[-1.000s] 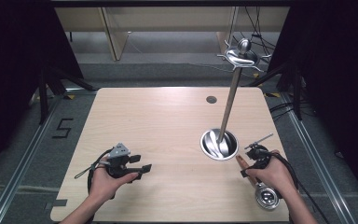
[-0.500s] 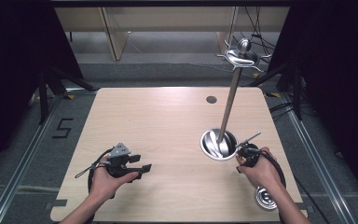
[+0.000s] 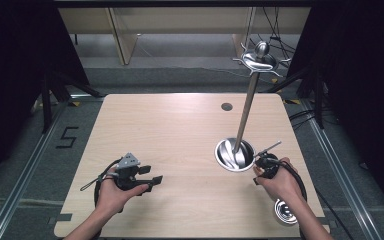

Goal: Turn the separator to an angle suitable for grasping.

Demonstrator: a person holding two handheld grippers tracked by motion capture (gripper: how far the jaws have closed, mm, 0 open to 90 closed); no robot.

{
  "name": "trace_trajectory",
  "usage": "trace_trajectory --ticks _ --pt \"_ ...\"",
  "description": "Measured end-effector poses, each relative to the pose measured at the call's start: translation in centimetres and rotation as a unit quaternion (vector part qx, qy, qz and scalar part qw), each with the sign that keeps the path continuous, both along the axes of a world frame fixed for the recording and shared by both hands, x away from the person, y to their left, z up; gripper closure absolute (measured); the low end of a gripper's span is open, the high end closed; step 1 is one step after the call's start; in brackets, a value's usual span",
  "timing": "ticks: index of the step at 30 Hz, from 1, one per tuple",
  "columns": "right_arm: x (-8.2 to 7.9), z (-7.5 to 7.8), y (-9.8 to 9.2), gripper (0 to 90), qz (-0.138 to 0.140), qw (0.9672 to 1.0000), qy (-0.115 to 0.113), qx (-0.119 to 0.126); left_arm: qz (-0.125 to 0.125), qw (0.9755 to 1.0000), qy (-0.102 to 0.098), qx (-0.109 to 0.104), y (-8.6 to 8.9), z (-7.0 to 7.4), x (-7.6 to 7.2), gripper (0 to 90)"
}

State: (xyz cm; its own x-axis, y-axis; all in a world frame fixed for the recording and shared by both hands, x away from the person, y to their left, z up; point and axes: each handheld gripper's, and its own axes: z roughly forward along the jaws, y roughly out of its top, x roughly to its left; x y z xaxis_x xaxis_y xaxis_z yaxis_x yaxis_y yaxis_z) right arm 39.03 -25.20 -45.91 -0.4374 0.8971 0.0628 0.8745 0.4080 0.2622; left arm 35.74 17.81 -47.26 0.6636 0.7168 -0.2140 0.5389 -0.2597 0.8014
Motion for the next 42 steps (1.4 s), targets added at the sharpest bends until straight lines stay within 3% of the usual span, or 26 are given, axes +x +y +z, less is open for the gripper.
trace_trajectory --ticks 4,5,8,9,10,14,16,22,23,24,27,31,33,42 --pt "-0.1 0.2 -0.1 90.0 -0.004 1.0 -0.001 0.003 0.001 1.0 0.0 -0.001 -0.1 0.0 0.0 35.6" --pt "-0.1 0.2 -0.2 90.0 -0.005 0.9999 -0.009 -0.006 0.0 1.0 0.0 0.0 -0.1 0.0 0.0 35.5" --pt "-0.1 0.2 -0.1 90.0 -0.003 1.0 -0.003 0.005 -0.001 1.0 0.0 0.002 -0.1 -0.1 0.0 35.5" --pt "-0.2 0.1 0.2 90.0 -0.014 0.9999 0.0 0.006 -0.003 1.0 0.003 0.002 -0.1 0.0 0.0 35.5" --pt "-0.1 0.1 -0.1 90.0 0.006 1.0 -0.004 0.001 -0.003 1.0 0.003 0.003 0.0 0.0 0.0 35.5" --pt "0.0 -0.1 0.0 90.0 0.008 0.9999 -0.006 -0.001 -0.004 1.0 0.004 0.003 0.0 0.0 0.0 35.5" --pt "0.2 -0.2 0.0 90.0 0.004 0.9999 -0.01 -0.008 -0.004 1.0 0.002 0.003 -0.1 0.0 0.0 35.5" --pt "0.8 -0.3 -0.4 90.0 -0.008 0.9999 -0.01 0.005 -0.007 0.9999 0.0 0.009 -0.2 -0.1 0.0 35.5" --pt "0.9 -0.4 -0.4 90.0 -0.016 0.9999 -0.005 0.003 -0.006 1.0 0.002 0.003 -0.3 -0.1 0.0 35.5" --pt "1.3 -0.7 -0.8 90.0 -0.009 0.9998 -0.018 -0.006 -0.005 1.0 0.002 0.003 -0.3 -0.1 0.0 35.6" --pt "1.4 -0.6 -0.8 90.0 -0.01 0.9999 -0.01 0.009 -0.003 1.0 0.002 -0.004 -0.3 -0.2 0.0 35.6" --pt "1.6 -0.8 -0.9 90.0 -0.019 0.9998 -0.006 0.004 0.002 1.0 0.005 -0.004 -0.3 -0.1 0.0 35.5" --pt "1.6 -0.7 -0.9 90.0 -0.015 0.9996 0.008 0.025 -0.003 1.0 0.001 -0.003 -0.2 0.0 0.0 35.5" --pt "1.8 -0.8 -1.1 90.0 -0.028 0.9995 -0.001 0.015 -0.004 1.0 0.001 0.001 -0.1 0.0 0.1 35.5"
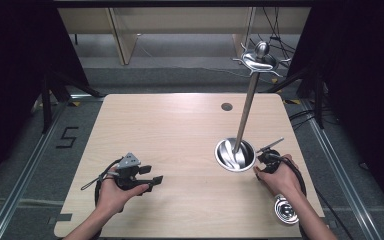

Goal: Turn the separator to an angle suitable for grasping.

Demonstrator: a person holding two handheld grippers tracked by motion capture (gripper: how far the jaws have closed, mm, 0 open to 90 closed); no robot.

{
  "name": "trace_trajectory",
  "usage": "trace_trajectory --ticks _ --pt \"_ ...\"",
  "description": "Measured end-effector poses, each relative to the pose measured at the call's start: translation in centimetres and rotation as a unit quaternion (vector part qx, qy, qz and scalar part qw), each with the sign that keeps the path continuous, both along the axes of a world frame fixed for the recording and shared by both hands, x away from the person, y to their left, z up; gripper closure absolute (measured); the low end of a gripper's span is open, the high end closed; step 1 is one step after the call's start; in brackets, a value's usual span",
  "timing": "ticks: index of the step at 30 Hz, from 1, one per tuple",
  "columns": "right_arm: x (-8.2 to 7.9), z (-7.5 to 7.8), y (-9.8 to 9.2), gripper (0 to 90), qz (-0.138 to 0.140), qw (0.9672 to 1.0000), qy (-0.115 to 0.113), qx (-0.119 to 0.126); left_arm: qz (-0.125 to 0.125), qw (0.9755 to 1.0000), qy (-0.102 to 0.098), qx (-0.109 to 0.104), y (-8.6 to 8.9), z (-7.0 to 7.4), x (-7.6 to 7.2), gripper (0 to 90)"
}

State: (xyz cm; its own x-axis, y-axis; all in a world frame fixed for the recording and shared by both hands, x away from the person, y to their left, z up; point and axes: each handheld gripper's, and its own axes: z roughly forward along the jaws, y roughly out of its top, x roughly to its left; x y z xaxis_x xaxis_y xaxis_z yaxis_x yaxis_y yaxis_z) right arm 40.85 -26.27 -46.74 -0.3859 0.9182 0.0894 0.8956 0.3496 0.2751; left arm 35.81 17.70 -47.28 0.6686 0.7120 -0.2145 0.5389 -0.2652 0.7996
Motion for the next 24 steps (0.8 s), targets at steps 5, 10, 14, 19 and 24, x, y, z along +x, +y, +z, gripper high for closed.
trace_trajectory --ticks 5,10,14,19,24 --pt "0.3 0.1 -0.7 90.0 -0.041 0.9991 -0.009 0.005 0.001 1.0 0.0 0.001 0.0 0.0 -0.1 35.6" --pt "0.7 0.3 -2.1 90.0 -0.095 0.9954 -0.006 0.009 0.002 1.0 0.0 -0.001 -0.1 -0.1 0.0 35.6" --pt "0.6 0.4 -2.9 90.0 -0.103 0.9945 -0.012 0.014 0.001 1.0 -0.001 -0.001 0.0 0.0 0.0 35.6" --pt "-0.5 1.1 -2.9 81.8 -0.129 0.991 -0.014 0.031 -0.001 1.0 0.0 -0.005 -0.2 0.0 0.1 35.5" --pt "-2.2 1.8 -3.7 74.8 -0.112 0.9935 -0.016 0.015 -0.007 1.0 0.004 -0.004 -0.3 -0.1 0.3 35.5"
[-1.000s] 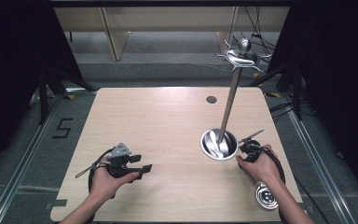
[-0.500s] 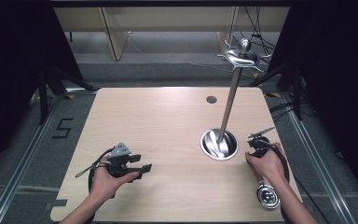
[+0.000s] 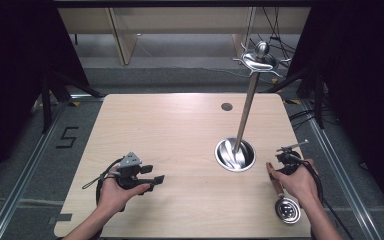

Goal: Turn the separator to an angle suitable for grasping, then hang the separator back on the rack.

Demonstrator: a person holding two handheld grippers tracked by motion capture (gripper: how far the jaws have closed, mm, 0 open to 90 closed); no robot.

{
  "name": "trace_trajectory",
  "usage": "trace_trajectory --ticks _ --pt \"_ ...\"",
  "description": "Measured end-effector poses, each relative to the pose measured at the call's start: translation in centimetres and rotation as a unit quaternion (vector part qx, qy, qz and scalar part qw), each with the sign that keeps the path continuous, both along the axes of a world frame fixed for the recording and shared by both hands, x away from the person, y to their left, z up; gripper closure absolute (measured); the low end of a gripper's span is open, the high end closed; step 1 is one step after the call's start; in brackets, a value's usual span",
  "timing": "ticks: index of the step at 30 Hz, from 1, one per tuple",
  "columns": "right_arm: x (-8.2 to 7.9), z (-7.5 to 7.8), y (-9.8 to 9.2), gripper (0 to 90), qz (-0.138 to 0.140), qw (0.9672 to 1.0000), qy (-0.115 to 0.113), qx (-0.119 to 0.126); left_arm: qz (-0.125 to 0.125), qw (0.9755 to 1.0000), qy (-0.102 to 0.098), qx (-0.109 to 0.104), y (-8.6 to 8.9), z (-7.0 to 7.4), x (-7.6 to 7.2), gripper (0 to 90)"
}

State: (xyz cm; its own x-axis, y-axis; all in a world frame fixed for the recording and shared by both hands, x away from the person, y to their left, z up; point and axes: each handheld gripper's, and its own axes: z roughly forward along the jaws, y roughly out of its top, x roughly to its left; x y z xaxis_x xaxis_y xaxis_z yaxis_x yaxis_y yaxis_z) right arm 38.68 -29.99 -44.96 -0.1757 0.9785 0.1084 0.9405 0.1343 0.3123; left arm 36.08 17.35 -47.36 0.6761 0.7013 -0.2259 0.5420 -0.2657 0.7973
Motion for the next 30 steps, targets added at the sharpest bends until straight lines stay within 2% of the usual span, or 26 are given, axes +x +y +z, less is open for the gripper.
trace_trajectory --ticks 2,3,4,5,6,7,8,9,10,12,13,14,15,16,17,18,22,23,24,25,26,27,28,30 --pt "-1.0 0.3 -0.2 71.9 -0.009 0.9998 -0.012 0.01 -0.001 1.0 0.0 0.0 0.0 0.0 0.0 35.7" --pt "-1.1 0.4 -0.6 70.1 0.006 0.9998 -0.016 0.003 -0.003 1.0 0.001 -0.003 -0.1 0.0 0.0 35.7" --pt "-1.1 0.4 -0.6 70.1 0.006 0.9998 -0.016 0.003 -0.003 1.0 0.002 -0.002 0.0 0.1 -0.1 35.7" --pt "-1.1 0.4 -0.9 68.2 0.017 0.9995 -0.024 -0.014 -0.001 1.0 -0.003 -0.005 0.0 0.0 -0.2 35.7" --pt "-1.2 0.5 -0.7 67.0 0.008 0.9998 -0.018 -0.002 -0.002 1.0 0.0 -0.004 0.0 0.1 -0.2 35.7" --pt "-1.3 0.6 -0.7 66.7 0.009 0.9998 -0.018 -0.006 -0.001 1.0 -0.003 -0.002 0.1 0.1 -0.3 35.7" --pt "-1.2 0.4 -1.0 66.1 0.027 0.9991 -0.028 -0.015 -0.002 1.0 -0.004 -0.004 0.1 0.1 -0.3 35.7" --pt "-1.2 0.5 -0.9 66.3 0.021 0.9996 -0.014 -0.01 -0.002 1.0 -0.003 -0.007 0.2 0.2 -0.3 35.7" --pt "-1.2 0.5 -1.1 67.3 0.016 0.9998 -0.008 -0.011 0.002 1.0 -0.003 -0.007 0.3 0.2 -0.3 35.7" --pt "-1.2 0.4 -1.1 68.2 0.008 0.9999 -0.003 0.008 0.001 1.0 0.001 -0.008 0.4 0.1 0.0 35.9" --pt "-1.2 0.6 -0.8 68.2 -0.018 0.9996 0.017 0.013 0.004 1.0 -0.002 -0.006 0.3 0.1 0.1 36.0" --pt "-1.1 0.4 -1.1 67.7 0.002 0.9999 0.011 0.001 0.001 1.0 0.0 -0.008 0.2 0.1 0.3 36.0" --pt "-1.1 0.3 -1.0 67.1 0.008 0.9998 0.018 0.005 0.0 1.0 -0.001 -0.006 0.0 0.1 0.4 36.1" --pt "-1.1 0.3 -0.9 66.9 0.006 0.9997 0.023 0.004 -0.003 1.0 0.0 -0.004 -0.1 0.1 0.4 36.1" --pt "-1.1 0.1 -1.0 66.2 0.003 0.9996 0.024 -0.012 -0.004 1.0 -0.002 -0.006 -0.2 0.1 0.4 36.1" --pt "-1.2 0.1 -0.9 65.8 0.006 0.9997 0.026 -0.002 -0.005 1.0 -0.002 -0.004 -0.3 0.1 0.4 36.0" --pt "-1.3 0.3 -0.7 63.1 -0.014 0.9993 0.035 -0.006 -0.01 0.9999 0.002 0.0 0.0 0.0 0.0 36.0" --pt "-1.3 0.2 -0.8 60.4 -0.011 0.9991 0.038 -0.014 -0.007 1.0 -0.001 -0.005 0.1 0.1 -0.1 36.1" --pt "-1.3 0.1 -0.8 60.0 -0.021 0.9984 0.045 -0.028 -0.005 1.0 -0.004 -0.005 0.2 0.2 -0.1 36.0" --pt "-1.2 0.0 -0.8 59.9 -0.016 0.9988 0.042 -0.016 -0.003 1.0 -0.006 -0.004 0.3 0.2 -0.1 36.0" --pt "-1.1 -0.1 -0.9 59.1 -0.023 0.9984 0.044 -0.026 -0.002 1.0 -0.007 -0.006 0.4 0.3 -0.1 36.0" --pt "-1.1 -0.2 -0.9 58.8 -0.022 0.9983 0.047 -0.024 0.002 0.9999 -0.008 -0.011 0.4 0.2 -0.1 36.0" --pt "-1.0 -0.2 -0.8 58.7 -0.02 0.998 0.058 -0.015 -0.003 1.0 -0.004 -0.004 0.5 0.3 -0.1 36.0" --pt "-1.0 -0.7 -0.7 58.8 -0.025 0.9972 0.065 -0.028 -0.002 1.0 -0.003 -0.003 0.4 0.2 0.0 36.0"
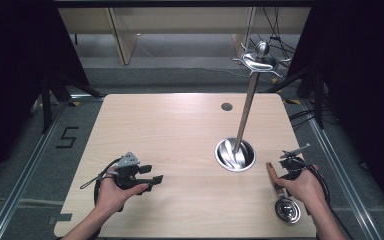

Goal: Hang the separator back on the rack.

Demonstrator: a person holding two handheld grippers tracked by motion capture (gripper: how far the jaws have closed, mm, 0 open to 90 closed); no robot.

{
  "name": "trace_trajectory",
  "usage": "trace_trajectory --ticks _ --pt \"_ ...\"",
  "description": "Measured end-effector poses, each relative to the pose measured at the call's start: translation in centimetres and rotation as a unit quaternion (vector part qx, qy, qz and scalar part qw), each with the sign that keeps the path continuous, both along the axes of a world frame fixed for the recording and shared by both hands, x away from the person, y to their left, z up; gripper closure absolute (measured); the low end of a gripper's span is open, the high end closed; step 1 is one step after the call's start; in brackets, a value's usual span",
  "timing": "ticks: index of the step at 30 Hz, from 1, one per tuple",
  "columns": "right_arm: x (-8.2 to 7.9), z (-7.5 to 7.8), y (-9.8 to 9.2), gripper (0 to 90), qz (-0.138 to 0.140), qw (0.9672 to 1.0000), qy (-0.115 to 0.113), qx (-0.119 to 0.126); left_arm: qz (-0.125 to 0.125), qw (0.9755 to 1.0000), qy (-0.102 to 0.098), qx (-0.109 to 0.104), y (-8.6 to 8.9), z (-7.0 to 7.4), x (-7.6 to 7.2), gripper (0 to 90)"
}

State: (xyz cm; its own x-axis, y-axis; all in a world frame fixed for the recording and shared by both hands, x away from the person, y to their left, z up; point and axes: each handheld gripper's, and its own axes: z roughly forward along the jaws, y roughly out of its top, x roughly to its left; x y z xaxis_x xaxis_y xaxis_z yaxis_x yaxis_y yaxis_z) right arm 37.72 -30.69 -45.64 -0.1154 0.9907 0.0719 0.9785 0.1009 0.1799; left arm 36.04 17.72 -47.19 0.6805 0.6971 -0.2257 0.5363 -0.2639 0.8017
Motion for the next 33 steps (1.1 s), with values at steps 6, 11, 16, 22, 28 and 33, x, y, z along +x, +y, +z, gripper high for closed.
trace_trajectory --ticks 6,11,16,22,28,33 --pt "0.1 -0.6 0.2 60.6 0.01 0.9998 0.013 0.004 -0.003 1.0 0.003 0.0 -0.3 -0.2 0.2 36.0" --pt "0.2 -0.9 0.4 62.4 0.016 0.9998 0.015 -0.004 -0.002 1.0 0.004 -0.001 -0.2 -0.1 0.1 36.0" --pt "0.2 -1.1 0.4 64.7 0.015 0.9997 0.02 -0.008 0.003 1.0 -0.006 -0.004 -0.3 -0.2 0.1 36.0" --pt "0.5 -1.1 0.6 66.8 0.03 0.9984 0.048 -0.006 -0.005 1.0 0.003 0.001 -0.2 -0.2 0.2 36.0" --pt "0.5 -1.3 0.8 68.0 0.032 0.9979 0.055 -0.003 -0.004 1.0 0.003 -0.001 -0.3 -0.3 0.2 36.0" --pt "0.4 -1.3 0.5 69.3 0.033 0.998 0.053 0.001 -0.001 1.0 0.003 -0.001 -0.3 -0.2 0.1 36.0"
